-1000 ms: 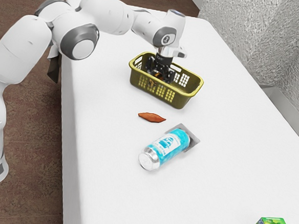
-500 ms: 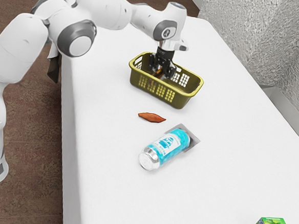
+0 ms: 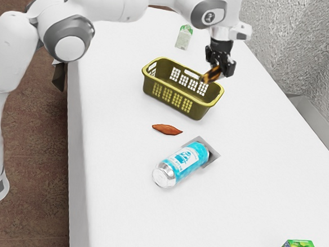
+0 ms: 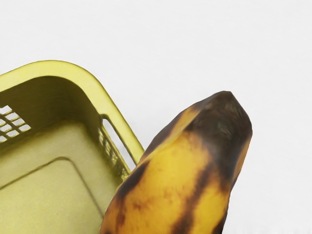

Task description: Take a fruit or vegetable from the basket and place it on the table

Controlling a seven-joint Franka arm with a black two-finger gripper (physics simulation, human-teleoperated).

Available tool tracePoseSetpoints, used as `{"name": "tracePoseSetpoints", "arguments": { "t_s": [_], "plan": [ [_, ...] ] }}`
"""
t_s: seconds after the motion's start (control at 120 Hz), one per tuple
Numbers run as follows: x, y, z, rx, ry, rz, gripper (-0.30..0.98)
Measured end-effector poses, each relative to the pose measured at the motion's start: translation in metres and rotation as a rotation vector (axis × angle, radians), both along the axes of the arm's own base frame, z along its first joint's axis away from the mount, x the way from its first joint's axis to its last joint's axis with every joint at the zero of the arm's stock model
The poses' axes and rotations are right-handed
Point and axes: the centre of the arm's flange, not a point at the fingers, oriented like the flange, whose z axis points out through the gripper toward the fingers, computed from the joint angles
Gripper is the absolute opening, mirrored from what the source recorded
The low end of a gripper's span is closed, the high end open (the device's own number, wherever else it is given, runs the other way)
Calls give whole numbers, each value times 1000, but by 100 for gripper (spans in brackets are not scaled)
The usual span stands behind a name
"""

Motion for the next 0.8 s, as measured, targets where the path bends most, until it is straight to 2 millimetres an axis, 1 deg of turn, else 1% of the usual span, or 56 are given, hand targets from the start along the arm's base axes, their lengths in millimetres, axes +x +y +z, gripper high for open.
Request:
{"name": "tracePoseSetpoints", "arguments": {
  "t_s": [0.075, 0.117, 0.142, 0.192, 0.233, 0.292, 0.358, 0.45, 0.467, 0.55, 0.608, 0.692, 0.8],
  "plan": [
    [10, -81, 20, 23, -45, -117, 14],
    [22, -117, 29, 43, -76, -166, 14],
    [30, -137, 31, 54, -94, -192, 14],
    [45, -174, 25, 63, -113, -241, 14],
    [55, -202, 13, 65, -122, -280, 14],
    [62, -231, -8, 58, -106, -320, 14],
    [66, -246, -23, 58, -94, -341, 13],
    [69, -254, -36, 59, -73, -351, 13],
    [68, -257, -36, 59, -71, -354, 15],
    [65, -268, -38, 61, -63, -369, 38],
    [64, -272, -40, 62, -57, -373, 48],
    [63, -272, -39, 68, -53, -370, 57],
    [62, -272, -39, 69, -46, -363, 63]
  ]
}}
